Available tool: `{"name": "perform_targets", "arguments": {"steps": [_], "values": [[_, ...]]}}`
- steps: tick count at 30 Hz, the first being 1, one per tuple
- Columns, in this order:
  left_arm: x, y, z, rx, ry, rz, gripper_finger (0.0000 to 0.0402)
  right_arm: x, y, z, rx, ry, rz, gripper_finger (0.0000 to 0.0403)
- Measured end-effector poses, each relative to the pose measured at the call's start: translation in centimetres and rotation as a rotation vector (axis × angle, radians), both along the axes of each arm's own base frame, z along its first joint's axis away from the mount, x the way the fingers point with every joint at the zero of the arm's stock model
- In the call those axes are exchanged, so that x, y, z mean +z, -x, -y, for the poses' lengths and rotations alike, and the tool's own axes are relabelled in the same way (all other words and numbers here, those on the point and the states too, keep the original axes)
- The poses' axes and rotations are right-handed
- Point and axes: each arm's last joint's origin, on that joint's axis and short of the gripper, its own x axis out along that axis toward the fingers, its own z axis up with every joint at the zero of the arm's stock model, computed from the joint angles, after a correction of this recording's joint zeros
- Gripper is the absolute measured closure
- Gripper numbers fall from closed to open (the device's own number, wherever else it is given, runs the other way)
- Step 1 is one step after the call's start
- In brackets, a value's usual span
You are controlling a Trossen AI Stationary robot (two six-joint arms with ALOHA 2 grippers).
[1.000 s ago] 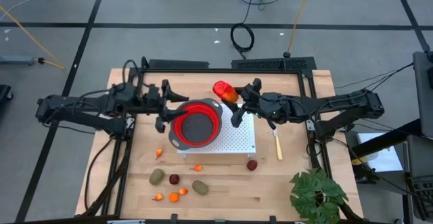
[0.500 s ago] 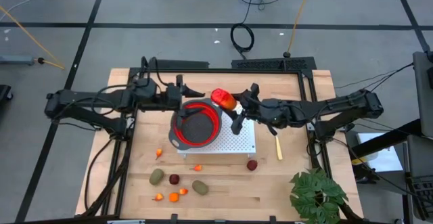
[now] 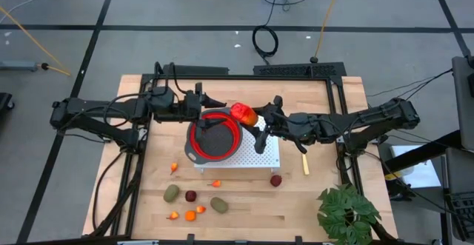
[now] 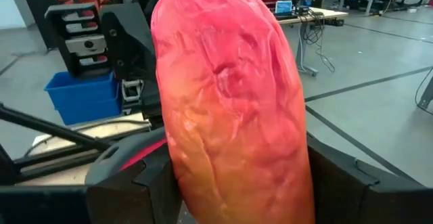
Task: Pick & Place Fruit
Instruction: Put the orange mango into the red strainer bowl on the shelf
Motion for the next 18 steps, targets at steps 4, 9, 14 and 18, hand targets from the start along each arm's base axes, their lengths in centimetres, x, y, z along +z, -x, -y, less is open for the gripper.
{"name": "perform_targets", "arguments": {"steps": [4,9,14,18], "values": [[0.2,-0.01,0.03,-0.01,-0.001,0.021,0.0185,0.4,-0.08,-0.04,0.017,-0.001,0.039,0.0167],[0.44,-0.01,0.15,-0.051,0.002,0.046,0.0184,0.51,-0.13,-0.18,0.063,-0.007,0.05,0.0166],[0.6,-0.01,0.18,-0.062,0.015,0.062,0.0163,0.55,-0.14,-0.17,0.061,-0.008,0.054,0.0168],[0.75,-0.54,0.14,-0.062,0.022,0.105,0.0131,0.73,-0.15,-0.18,0.062,-0.012,0.073,0.0166]]}}
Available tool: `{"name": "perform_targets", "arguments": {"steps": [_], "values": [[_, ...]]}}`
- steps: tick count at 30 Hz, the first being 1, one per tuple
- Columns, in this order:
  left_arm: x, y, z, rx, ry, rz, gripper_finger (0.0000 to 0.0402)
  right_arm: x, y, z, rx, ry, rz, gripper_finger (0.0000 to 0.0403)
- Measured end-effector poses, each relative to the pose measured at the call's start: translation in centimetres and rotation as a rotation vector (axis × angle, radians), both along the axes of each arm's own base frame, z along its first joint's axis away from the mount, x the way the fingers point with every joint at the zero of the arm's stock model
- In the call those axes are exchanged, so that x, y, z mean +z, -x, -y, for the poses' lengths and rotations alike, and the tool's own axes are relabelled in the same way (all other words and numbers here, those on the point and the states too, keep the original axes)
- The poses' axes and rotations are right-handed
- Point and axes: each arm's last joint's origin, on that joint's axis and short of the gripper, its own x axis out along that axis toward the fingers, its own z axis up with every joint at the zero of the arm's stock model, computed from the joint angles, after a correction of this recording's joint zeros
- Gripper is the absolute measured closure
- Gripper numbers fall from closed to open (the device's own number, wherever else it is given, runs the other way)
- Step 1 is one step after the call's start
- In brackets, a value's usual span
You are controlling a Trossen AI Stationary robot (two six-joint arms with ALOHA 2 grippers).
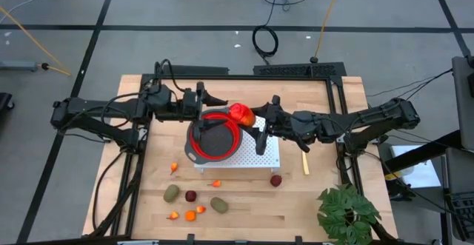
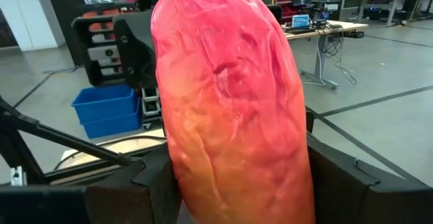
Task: Pick & Place Fruit
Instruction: Put the orange mango into the red strainer bowl on the shelf
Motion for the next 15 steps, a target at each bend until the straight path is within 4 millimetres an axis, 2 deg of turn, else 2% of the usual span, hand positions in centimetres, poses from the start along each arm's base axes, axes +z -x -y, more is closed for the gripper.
{"name": "perform_targets", "arguments": {"steps": [8,15], "values": [[-1.0,-1.9,-0.1,-0.001,0.0,0.012,0.0071,0.1,0.0,0.0,0.012,-0.003,0.007,0.0166],[-0.4,-1.9,-0.1,-0.002,0.0,0.082,0.0037,0.0,0.0,0.0,0.013,-0.02,0.01,0.0167]]}}
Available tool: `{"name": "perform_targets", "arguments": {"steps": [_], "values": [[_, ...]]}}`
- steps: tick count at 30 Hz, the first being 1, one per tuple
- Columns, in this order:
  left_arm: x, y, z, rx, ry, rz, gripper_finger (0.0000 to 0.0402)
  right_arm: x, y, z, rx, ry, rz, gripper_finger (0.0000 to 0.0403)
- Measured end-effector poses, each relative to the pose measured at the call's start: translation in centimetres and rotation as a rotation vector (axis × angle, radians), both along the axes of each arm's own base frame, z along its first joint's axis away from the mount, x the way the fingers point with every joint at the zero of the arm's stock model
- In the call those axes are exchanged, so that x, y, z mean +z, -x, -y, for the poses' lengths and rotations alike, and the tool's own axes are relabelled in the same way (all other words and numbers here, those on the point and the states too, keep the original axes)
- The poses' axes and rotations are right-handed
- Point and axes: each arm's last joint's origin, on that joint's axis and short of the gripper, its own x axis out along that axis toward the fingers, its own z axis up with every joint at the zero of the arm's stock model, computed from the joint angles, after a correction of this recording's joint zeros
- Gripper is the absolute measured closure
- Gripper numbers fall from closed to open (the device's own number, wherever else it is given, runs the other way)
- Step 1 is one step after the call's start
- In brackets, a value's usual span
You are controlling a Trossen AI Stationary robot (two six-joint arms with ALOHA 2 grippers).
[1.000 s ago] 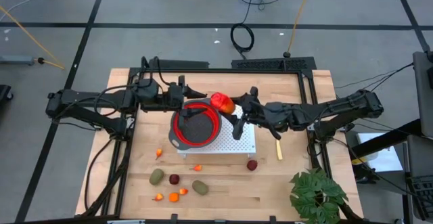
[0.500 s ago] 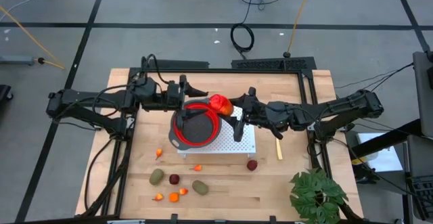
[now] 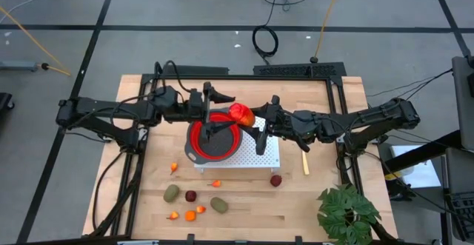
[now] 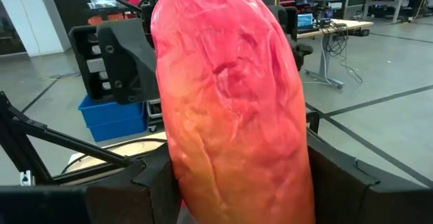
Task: Pick & Place Fruit
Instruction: Put the orange mango into the red strainer bowl on the shelf
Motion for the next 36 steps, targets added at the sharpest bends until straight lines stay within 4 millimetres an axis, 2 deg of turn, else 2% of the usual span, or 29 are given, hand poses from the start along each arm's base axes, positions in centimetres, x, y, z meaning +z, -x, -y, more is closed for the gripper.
{"name": "perform_targets", "arguments": {"steps": [6,26,30,36], "values": [[0.5,0.1,0.0,-0.001,0.007,0.05,0.0025,-0.1,0.0,0.2,-0.005,-0.021,0.001,0.0168],[0.4,-0.1,0.1,-0.03,0.013,0.046,0.0049,-0.7,-1.3,1.0,0.098,-0.14,0.031,0.0169],[0.3,-0.1,0.1,-0.05,0.009,0.041,0.0062,-1.5,-2.0,1.1,0.095,-0.146,0.012,0.0169],[0.1,-0.1,0.1,-0.054,0.009,0.022,0.0103,-1.6,-2.5,1.3,0.106,-0.161,0.037,0.0167]]}}
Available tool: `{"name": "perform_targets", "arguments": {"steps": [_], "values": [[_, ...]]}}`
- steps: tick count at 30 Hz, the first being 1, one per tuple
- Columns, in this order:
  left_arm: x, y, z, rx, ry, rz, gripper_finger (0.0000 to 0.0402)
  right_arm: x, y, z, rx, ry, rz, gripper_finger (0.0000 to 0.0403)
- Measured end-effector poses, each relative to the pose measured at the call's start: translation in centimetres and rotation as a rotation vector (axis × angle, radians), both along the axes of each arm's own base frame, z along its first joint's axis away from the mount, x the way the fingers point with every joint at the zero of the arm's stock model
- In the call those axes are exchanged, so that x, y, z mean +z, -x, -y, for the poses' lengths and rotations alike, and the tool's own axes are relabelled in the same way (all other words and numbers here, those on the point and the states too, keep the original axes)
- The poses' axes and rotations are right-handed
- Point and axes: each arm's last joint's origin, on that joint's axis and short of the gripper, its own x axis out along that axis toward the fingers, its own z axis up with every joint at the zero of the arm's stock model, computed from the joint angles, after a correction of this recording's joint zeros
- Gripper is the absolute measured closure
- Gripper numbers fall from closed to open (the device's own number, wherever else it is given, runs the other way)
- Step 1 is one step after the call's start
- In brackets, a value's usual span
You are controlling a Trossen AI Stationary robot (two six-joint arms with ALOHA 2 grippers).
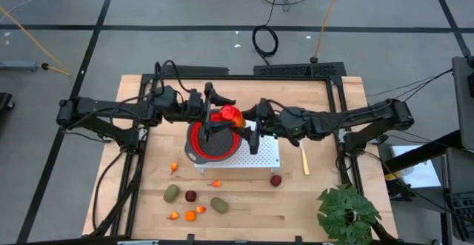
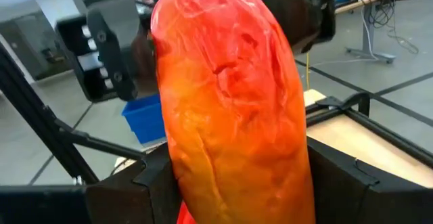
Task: Pick & Place Fruit
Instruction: Put the orange mango into the red strainer bowl on the shelf
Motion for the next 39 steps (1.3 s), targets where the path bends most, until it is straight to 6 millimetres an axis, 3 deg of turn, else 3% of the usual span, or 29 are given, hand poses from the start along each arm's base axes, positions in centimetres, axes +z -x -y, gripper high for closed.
{"name": "perform_targets", "arguments": {"steps": [12,19,30,39], "values": [[-0.3,0.0,0.0,0.0,-0.003,-0.028,0.0176,-0.1,0.0,0.0,-0.003,-0.001,-0.005,0.0161],[-0.3,0.0,-0.1,0.01,-0.007,-0.029,0.0171,-0.2,0.0,0.0,-0.003,0.005,-0.012,0.0148],[-0.5,0.0,-0.8,0.041,0.008,-0.047,0.0177,-0.6,0.1,0.1,-0.008,0.014,-0.062,0.0092],[0.2,0.8,-1.0,0.124,0.004,-0.028,0.0177,-0.5,1.8,0.2,-0.031,0.001,-0.166,0.0077]]}}
